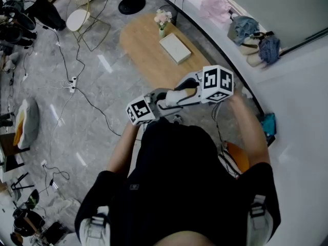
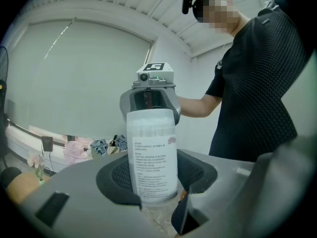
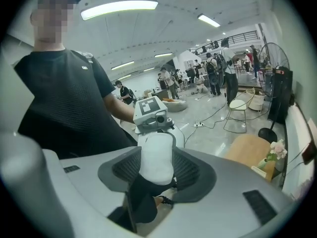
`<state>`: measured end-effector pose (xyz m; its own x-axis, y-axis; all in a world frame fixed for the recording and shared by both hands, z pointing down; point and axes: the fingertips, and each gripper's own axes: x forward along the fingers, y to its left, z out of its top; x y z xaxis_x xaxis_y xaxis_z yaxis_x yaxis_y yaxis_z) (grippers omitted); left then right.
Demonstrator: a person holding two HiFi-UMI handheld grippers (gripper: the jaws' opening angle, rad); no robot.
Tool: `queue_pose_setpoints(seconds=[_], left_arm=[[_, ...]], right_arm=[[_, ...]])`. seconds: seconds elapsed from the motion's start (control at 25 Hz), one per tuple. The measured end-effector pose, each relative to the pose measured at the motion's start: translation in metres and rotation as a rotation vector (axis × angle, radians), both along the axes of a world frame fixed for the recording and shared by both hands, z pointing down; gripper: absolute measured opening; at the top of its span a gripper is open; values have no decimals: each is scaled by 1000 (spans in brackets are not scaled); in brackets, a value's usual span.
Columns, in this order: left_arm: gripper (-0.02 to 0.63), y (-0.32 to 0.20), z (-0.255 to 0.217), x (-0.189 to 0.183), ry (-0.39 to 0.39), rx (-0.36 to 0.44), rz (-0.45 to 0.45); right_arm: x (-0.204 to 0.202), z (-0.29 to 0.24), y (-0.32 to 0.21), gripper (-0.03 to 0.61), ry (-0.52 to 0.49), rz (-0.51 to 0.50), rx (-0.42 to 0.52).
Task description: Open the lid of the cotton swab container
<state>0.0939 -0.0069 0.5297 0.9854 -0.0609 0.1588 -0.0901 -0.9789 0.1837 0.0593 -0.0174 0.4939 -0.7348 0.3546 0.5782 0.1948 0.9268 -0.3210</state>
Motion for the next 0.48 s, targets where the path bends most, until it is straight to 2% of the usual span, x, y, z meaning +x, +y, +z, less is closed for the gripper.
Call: queue_pose_setpoints(seconds=[0.12, 0.32, 0.48], left_arm=[[202, 1, 2, 1, -17, 22, 2], [199, 3, 1, 3, -57, 75, 21], [199, 3, 3, 1, -62, 72, 25]], right_arm=[[2, -1, 1, 181, -5, -2, -48], [1, -11, 1, 181, -49, 23, -192], [0, -9, -1, 183, -45, 29, -207]])
